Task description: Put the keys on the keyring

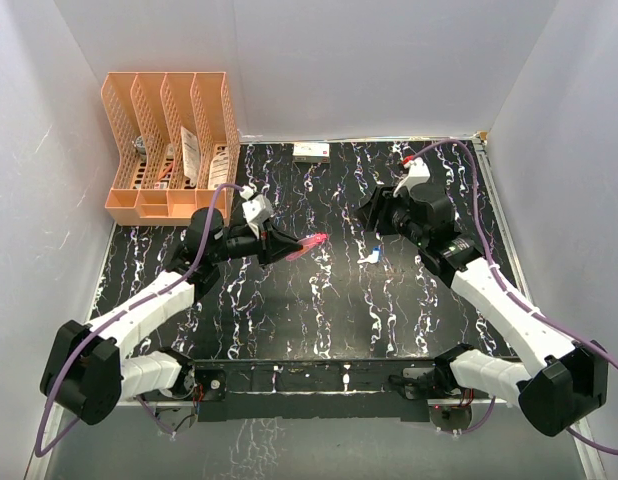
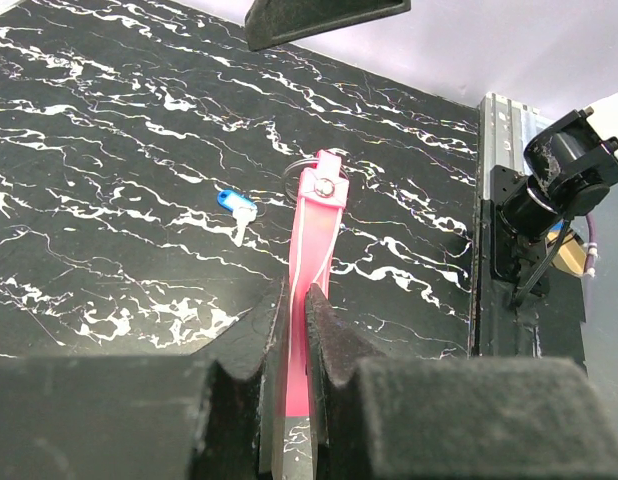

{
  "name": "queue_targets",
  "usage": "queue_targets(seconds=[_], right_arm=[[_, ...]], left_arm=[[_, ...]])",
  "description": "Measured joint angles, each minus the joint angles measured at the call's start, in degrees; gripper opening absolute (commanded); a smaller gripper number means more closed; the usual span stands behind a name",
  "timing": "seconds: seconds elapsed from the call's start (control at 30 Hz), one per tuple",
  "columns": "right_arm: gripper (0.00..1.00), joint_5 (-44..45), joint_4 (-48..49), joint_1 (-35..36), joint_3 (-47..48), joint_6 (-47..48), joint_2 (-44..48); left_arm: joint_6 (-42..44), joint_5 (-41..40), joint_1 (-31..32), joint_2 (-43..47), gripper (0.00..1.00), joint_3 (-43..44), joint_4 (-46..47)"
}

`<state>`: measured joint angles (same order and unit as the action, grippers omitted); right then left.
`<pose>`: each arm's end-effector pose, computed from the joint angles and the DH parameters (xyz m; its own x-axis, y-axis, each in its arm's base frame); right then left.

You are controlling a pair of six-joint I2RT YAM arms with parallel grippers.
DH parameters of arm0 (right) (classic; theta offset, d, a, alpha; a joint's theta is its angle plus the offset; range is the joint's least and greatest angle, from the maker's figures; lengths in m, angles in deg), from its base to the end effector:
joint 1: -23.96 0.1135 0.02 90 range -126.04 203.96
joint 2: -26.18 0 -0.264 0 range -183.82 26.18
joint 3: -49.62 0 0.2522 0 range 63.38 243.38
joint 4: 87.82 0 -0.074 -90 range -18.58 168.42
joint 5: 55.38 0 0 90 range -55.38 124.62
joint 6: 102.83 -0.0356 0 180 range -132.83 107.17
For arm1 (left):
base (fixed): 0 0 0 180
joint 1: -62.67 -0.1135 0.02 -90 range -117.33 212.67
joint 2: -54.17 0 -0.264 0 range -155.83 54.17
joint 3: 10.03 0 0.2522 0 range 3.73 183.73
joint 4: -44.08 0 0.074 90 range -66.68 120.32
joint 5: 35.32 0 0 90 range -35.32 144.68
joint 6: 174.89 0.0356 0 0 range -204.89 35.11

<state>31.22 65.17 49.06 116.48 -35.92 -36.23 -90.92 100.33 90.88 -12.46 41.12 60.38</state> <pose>0.2258 0.1081 0.3250 -0.5051 0.1957 -0.8406 -0.2989 0.8740 0.3831 0.2146 -0.1440 0.2899 -0.0884 -0.0359 -0.9954 0.9565 0.2758 -0.0949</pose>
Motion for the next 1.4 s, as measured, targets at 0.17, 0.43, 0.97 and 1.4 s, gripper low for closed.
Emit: queue_targets(seconds=[0.17,0.43,0.97,1.4], right_arm=[[0.48,-0.2,-0.3,-0.6,-0.5,0.0,0.3],[0.47,-6.1,0.5,-1.0,-0.5,-0.2,0.5],[0.43,-22.9,7.0,-1.0,-1.0,-5.1,-3.2],[0.43,-27.0,9.0,0.4,-2.3,-7.3,-5.8]], left_arm=[[-0.9,0.3,-0.5,-0.6,0.00,0.0,0.5],[-1.7,0.2,-0.9,-1.7,0.00,0.0,1.2],[-1.7,-0.2,-1.0,-5.4,0.00,0.5,1.2],[-1.9,-0.2,-1.0,-6.1,0.00,0.9,1.9]])
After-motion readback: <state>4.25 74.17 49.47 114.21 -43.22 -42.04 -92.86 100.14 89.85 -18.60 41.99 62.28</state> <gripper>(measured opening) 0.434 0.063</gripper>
